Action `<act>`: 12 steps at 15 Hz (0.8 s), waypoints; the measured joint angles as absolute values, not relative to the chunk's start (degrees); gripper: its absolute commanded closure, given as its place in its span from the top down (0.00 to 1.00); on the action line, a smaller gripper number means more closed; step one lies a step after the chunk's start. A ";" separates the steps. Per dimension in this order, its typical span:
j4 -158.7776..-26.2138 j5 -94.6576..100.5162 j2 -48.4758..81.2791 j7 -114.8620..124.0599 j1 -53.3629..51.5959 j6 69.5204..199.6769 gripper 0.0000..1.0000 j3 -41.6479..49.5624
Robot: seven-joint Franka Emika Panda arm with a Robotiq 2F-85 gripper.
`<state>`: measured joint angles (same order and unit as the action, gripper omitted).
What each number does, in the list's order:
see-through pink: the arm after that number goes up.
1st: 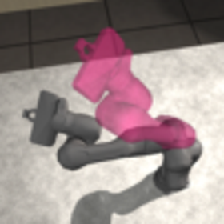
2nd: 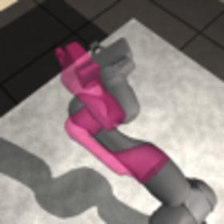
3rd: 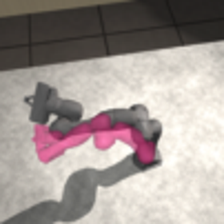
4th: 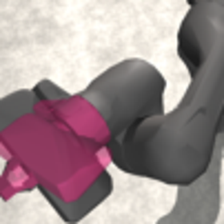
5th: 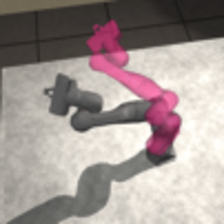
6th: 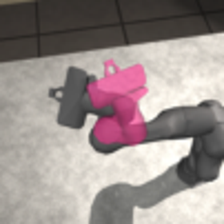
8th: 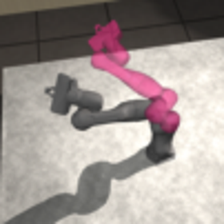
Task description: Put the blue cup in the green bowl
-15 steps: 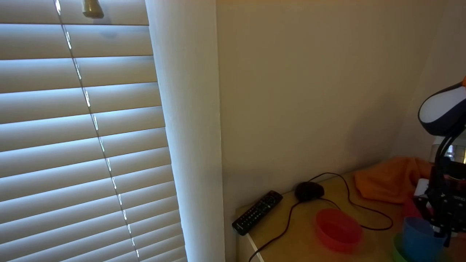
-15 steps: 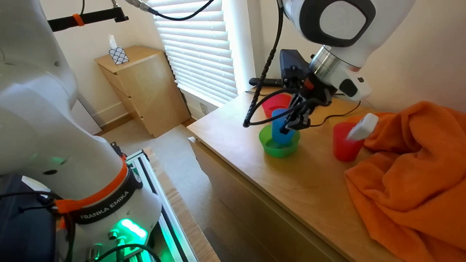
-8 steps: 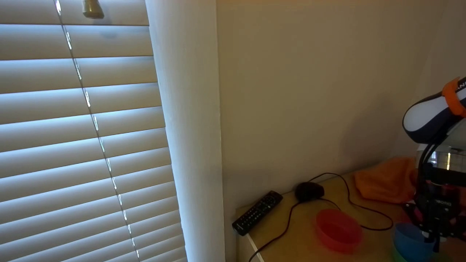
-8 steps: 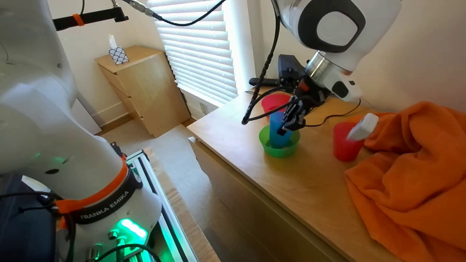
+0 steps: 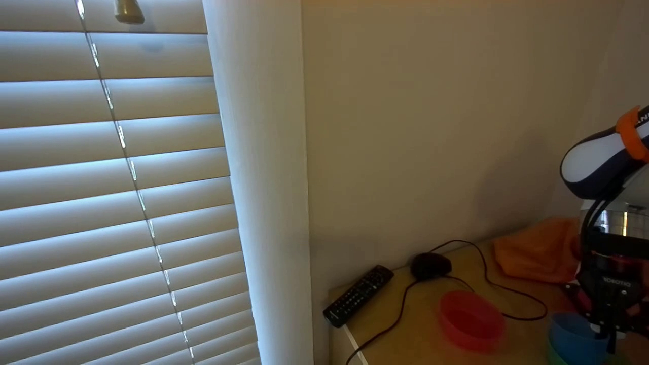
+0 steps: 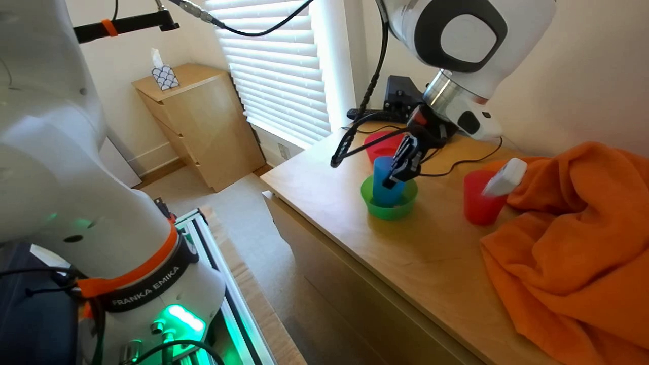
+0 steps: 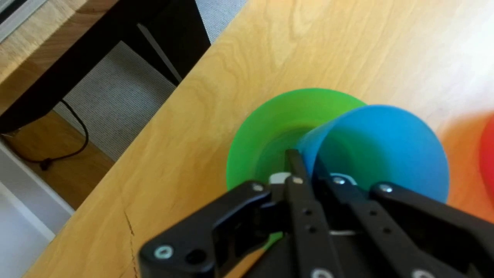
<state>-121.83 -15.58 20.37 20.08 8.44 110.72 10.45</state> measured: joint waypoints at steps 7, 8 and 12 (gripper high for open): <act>-123.56 -13.35 17.64 23.53 8.37 110.02 0.45 10.64; -123.78 -13.10 17.18 23.68 8.37 110.02 0.52 10.64; -124.76 -12.10 15.41 23.82 8.15 110.02 0.83 10.57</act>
